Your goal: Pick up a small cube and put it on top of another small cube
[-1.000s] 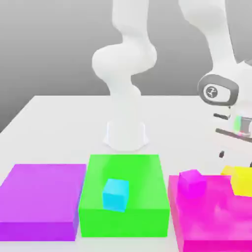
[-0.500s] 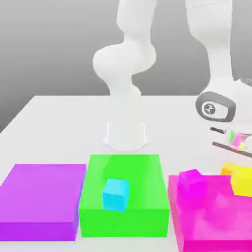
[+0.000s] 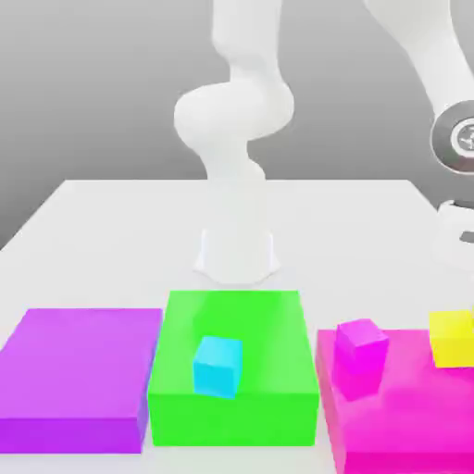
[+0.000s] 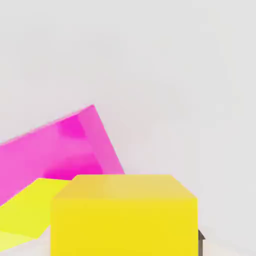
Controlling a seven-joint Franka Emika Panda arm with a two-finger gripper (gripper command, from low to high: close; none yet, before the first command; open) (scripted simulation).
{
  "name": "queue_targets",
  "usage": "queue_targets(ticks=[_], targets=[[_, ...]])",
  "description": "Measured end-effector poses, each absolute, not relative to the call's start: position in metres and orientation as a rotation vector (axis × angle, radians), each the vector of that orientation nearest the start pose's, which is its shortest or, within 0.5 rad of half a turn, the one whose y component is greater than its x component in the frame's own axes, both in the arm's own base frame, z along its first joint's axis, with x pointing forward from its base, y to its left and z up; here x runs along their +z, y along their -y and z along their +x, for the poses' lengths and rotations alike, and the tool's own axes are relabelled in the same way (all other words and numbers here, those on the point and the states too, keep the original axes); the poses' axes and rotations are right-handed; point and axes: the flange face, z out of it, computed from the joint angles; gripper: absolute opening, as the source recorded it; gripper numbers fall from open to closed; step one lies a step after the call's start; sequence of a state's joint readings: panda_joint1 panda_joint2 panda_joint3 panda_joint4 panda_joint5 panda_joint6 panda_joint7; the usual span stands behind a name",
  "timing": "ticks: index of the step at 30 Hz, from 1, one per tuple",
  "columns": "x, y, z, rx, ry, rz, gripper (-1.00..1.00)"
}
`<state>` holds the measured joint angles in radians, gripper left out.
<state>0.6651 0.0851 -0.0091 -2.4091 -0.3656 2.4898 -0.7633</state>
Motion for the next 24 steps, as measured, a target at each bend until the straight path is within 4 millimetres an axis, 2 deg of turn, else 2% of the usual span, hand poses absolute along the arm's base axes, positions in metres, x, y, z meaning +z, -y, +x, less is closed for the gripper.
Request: queue_targets(ticks=[3,7,11,15,17,21,22,24], targets=[[0.294,-0.236,0.424,-0.032,-1.956,2.174,-1.00],[0.315,-0.149,0.448,-0.032,-1.607,2.477,-1.00],[0.332,-0.073,0.453,-0.024,-1.257,2.730,-1.00],[0.343,0.006,0.444,-0.016,-0.865,2.958,-1.00],[0.338,0.018,0.437,-0.006,-0.746,3.039,-1.00],[0.289,0.022,0.436,-0.003,-0.707,3.064,-1.00],[0.282,0.022,0.435,-0.003,-0.704,3.064,1.00],[0.282,0.022,0.435,-0.003,-0.704,3.064,1.00]])
